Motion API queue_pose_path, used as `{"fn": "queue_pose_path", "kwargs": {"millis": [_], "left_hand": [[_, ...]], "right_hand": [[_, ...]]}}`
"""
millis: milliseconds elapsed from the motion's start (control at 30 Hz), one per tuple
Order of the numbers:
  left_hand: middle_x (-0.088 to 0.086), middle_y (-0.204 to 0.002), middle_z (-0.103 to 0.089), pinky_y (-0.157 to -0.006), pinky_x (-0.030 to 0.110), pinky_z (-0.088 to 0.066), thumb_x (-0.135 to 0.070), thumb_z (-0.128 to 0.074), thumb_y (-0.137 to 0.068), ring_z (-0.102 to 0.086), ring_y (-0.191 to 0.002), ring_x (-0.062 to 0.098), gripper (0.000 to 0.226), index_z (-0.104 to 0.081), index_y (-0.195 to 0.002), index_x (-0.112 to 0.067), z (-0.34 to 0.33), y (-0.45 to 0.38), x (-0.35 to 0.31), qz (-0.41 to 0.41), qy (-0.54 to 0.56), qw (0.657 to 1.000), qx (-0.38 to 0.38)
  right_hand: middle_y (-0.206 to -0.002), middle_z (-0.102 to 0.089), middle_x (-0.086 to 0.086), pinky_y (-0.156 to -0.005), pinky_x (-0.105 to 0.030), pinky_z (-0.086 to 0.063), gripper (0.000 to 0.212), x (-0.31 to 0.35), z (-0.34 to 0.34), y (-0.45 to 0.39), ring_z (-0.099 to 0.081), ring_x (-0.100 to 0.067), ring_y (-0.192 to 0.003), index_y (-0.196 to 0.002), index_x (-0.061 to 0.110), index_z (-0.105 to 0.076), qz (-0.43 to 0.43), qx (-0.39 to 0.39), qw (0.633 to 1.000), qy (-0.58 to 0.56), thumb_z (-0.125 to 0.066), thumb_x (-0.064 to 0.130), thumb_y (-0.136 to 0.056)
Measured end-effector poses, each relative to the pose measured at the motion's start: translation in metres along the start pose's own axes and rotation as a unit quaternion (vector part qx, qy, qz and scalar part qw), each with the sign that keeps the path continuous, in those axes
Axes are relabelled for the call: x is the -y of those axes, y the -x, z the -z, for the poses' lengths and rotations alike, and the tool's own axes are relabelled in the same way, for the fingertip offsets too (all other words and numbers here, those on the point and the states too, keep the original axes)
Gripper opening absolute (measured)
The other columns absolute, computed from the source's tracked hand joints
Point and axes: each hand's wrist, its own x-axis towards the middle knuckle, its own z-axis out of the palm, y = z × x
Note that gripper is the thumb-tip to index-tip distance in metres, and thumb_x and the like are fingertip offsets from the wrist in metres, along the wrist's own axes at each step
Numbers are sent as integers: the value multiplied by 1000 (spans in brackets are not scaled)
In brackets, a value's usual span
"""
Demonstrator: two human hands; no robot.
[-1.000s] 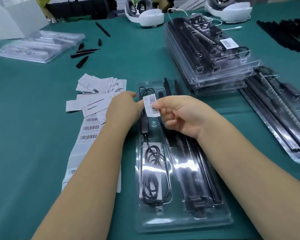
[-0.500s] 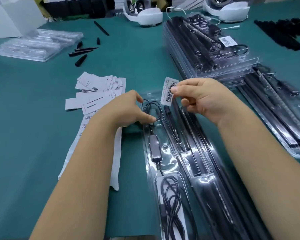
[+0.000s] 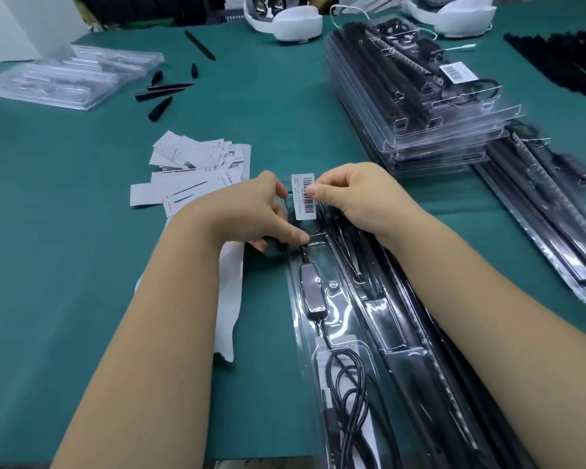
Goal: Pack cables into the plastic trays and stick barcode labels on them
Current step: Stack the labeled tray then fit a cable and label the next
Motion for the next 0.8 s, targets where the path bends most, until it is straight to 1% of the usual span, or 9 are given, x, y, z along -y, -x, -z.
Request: {"fn": "queue_pose_path", "kwargs": {"millis": [33,133,233,300,433,533,633,733,800], "left_hand": [[-12,-60,-64,-52,17,-48,-26,-84,-69,-59,-55,5,68,-38,-119,-18,1,1,1,-2,6,1000,7],[-11,-63,-66,-51,14,-47,-16,-84,-69,-59,-51,2,70,-39,-122,-17,3,3,1,-5,17,1000,16],[-11,-65,-66,-52,15,-48,-16,-85,-68,-59,-52,3,71,-38,-121,-18,3,3,1,-3,15,1000,18],[-11,-66,-67,-52,15,-48,-19,-84,-67,-60,-52,5,70,-38,-120,-20,3,3,0,1,13,1000,17],[-9,-70,-69,-53,17,-49,-26,-80,-71,-59,-54,8,64,-39,-119,-21,3,3,0,5,19,1000,13],[-4,-76,-71,-57,20,-50,-28,-78,-73,-60,-57,10,61,-40,-119,-21,3,4,-1,8,15,1000,9],[-3,-74,-72,-52,18,-50,-24,-73,-79,-58,-52,9,52,-40,-119,-20,3,3,-1,6,24,1000,4],[-2,-70,-71,-58,24,-54,-22,-69,-81,-53,-49,9,48,-40,-119,-19,2,2,-1,5,28,1000,1],[-1,-70,-70,-63,29,-56,-21,-68,-81,-52,-49,10,48,-40,-120,-19,2,1,0,6,32,999,4]], "right_hand": [[-81,-69,6,-72,-21,-46,15,0,0,0,-59,-8,-77,-71,24,-68,-4,1,1000,7,-69,29,-85],[-83,-68,3,-73,-24,-45,13,0,1,-2,-59,-8,-78,-75,21,-70,-23,15,1000,10,-69,29,-85],[-76,-64,7,-66,-21,-41,15,2,2,-1,-56,-5,-74,-70,25,-67,-26,29,999,30,-70,30,-84],[-77,-66,4,-65,-21,-42,18,2,1,0,-57,-8,-75,-67,27,-66,-26,31,998,40,-70,31,-84],[-94,-69,-18,-77,-36,-50,22,3,0,1,-55,-17,-76,-63,28,-66,-23,30,997,67,-69,32,-84],[-97,-68,-21,-80,-40,-50,23,5,-1,1,-53,-18,-75,-62,27,-66,-21,27,997,73,-69,31,-85],[-98,-68,-21,-81,-42,-50,21,4,-1,1,-53,-19,-75,-66,22,-69,-20,24,996,82,-69,32,-85],[-96,-67,-22,-72,-37,-50,22,1,-2,-1,-51,-18,-72,-71,15,-72,-15,19,995,97,-68,32,-85],[-88,-66,-24,-62,-31,-43,24,-1,-3,-3,-48,-18,-67,-71,13,-71,-15,17,994,103,-68,32,-85]]}}
